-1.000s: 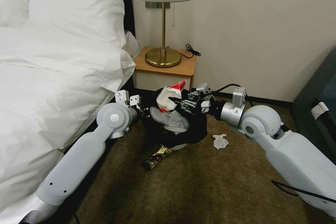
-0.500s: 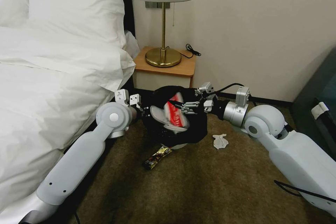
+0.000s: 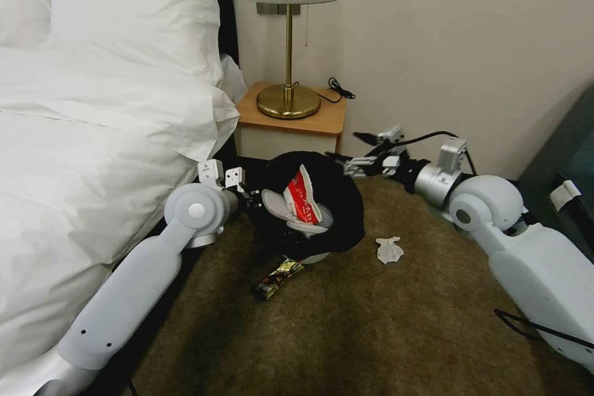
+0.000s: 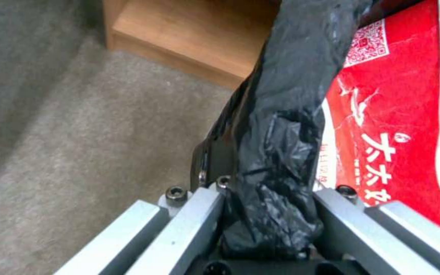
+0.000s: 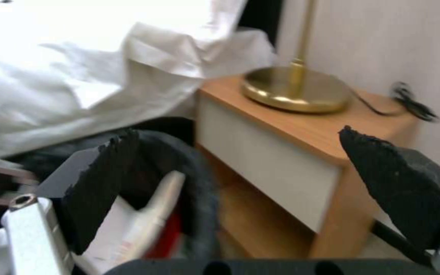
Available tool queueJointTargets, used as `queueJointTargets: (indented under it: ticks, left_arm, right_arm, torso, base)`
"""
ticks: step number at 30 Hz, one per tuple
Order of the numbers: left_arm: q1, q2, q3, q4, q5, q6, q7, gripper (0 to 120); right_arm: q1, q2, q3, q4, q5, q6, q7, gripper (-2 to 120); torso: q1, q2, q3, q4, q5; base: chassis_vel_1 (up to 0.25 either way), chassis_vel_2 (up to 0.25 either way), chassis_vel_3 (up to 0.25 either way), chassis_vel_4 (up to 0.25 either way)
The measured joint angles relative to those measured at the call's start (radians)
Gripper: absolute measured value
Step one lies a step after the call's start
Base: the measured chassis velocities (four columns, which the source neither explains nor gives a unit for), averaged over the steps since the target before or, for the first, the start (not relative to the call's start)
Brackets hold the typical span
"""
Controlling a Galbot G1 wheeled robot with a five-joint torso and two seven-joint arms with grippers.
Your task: Pick up the trash bin, then pick up the garbage on the floor and place it into the trash bin.
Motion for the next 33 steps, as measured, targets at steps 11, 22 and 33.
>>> queueJointTargets:
  ticks: [11,22,33]
  left_arm:
    - [0.088,0.052,-0.068,-0.071,0.003,0.000,-0.005,0]
    - [0.105,0.068,-0.072,-0.087,0.004,0.000,-0.006,0]
    - [0.120,0.068,-0.075,-0.096,0.005,0.000,-0.004,0]
  right_arm:
    - [-0.200,0.012,0.085,0.000,-0.078,0.053,0.107,100]
    - [-0.226,0.020,0.126,0.003,-0.097,0.023,0.103,100]
    - [-0.239,0.017,0.127,0.002,-0.103,0.022,0.094,100]
  torso:
    - [0.000,0.000,0.000,0.0003,0.0000]
    - [0.000,0.000,0.000,0.0003,-0.0002]
    - [0.000,0.000,0.000,0.0000,0.0000]
  base:
    - [0.000,0.000,0.000,0.000]
    - [0.000,0.000,0.000,0.000]
    - [-0.095,-0.086,0.108,0.103]
